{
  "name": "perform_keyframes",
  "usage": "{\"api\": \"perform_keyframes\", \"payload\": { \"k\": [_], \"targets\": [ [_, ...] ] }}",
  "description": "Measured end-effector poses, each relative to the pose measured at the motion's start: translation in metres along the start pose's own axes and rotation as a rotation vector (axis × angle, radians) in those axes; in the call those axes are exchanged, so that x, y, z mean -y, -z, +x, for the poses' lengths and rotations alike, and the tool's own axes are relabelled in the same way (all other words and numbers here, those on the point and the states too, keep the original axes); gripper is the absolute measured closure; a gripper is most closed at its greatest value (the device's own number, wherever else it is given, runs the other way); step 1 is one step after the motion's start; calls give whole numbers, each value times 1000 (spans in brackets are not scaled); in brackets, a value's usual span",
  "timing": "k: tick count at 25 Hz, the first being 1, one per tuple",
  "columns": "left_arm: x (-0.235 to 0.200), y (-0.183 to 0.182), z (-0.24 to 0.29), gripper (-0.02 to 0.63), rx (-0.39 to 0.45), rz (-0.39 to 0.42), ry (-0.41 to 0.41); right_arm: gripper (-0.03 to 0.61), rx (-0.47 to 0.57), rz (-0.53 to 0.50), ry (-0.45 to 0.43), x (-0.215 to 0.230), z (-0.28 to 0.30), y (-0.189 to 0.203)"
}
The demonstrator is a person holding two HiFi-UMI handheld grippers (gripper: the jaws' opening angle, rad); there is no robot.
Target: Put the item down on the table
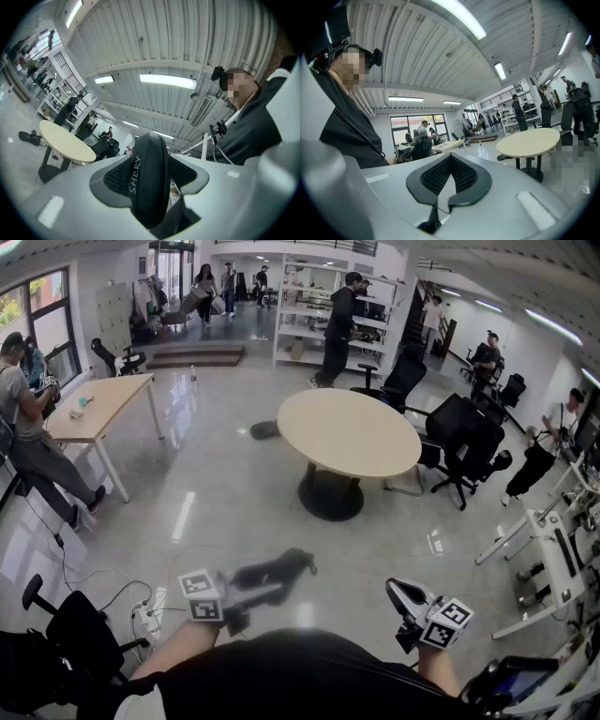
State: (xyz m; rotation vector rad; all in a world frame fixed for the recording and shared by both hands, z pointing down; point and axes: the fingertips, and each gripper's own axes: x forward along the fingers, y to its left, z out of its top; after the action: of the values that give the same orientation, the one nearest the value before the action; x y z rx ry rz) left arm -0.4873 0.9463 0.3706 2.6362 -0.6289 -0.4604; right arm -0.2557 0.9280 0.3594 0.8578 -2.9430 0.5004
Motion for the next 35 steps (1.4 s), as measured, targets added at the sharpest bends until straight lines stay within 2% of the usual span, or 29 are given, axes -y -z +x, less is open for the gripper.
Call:
{"api": "perform_keyframes", "payload": {
  "k": [8, 13, 29, 35],
  "targets": [
    [2, 7, 22, 362, -16, -1, 14, 568, -2, -10, 2, 11, -13, 1],
    [12, 16, 50, 364, -33, -6, 51, 566, 11, 43, 25, 27, -41, 2],
    [75, 64, 180, 365, -110, -43, 192, 565, 79, 82, 129, 69, -186, 2],
    [91, 95, 225, 367, -145, -66, 248, 565, 106, 122, 168, 96, -234, 20]
  ]
}}
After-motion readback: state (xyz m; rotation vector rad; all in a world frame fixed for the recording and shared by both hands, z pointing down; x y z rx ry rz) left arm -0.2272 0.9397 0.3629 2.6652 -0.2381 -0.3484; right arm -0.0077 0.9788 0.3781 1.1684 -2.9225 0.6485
